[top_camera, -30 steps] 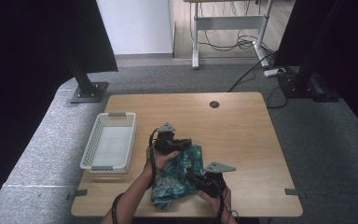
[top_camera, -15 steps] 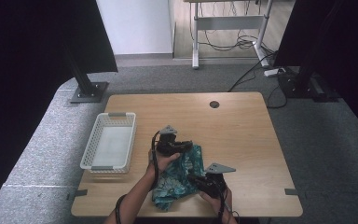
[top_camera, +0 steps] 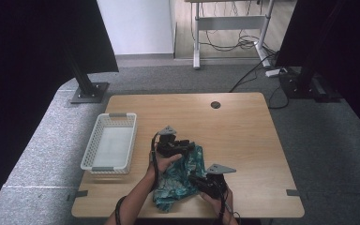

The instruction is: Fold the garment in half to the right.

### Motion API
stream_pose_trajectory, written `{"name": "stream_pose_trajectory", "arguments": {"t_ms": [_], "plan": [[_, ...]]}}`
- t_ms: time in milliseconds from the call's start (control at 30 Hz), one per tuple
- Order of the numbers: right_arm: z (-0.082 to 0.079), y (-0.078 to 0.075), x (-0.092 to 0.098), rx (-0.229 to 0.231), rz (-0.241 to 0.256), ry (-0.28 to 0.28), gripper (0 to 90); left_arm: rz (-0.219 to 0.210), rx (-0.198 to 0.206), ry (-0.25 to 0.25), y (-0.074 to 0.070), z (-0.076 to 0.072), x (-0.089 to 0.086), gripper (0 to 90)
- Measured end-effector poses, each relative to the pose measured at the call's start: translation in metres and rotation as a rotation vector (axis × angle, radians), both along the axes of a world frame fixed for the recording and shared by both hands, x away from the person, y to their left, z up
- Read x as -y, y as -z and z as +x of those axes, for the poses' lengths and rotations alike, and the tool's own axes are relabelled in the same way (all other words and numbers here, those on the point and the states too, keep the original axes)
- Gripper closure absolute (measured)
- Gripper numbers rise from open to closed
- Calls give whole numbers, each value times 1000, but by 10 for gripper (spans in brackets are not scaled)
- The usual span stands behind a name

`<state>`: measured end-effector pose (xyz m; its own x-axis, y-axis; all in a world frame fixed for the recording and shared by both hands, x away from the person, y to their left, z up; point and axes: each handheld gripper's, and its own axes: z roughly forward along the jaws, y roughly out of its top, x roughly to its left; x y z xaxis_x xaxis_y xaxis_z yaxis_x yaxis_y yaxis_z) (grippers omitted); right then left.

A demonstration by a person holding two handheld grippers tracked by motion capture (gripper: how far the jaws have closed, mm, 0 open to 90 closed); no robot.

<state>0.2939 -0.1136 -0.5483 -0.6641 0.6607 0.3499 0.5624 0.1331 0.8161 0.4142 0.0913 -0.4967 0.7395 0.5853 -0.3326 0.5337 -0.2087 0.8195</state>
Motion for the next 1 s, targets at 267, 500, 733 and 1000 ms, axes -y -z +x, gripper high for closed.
{"name": "stream_pose_trajectory", "arguments": {"t_ms": [267,500,733,1000], "plan": [[0,2,2,-17,-1,20,837,-15,14,-3,-4,-12,-15,473],[0,1,2,-24,-13,27,814,6,5,9,5,-29,-26,473],[-1,1,4,-25,-31,33,766,18,-8,16,19,-42,-34,475],[-3,1,13,-35,-46,52,719,67,0,34,24,-57,-38,473]]}}
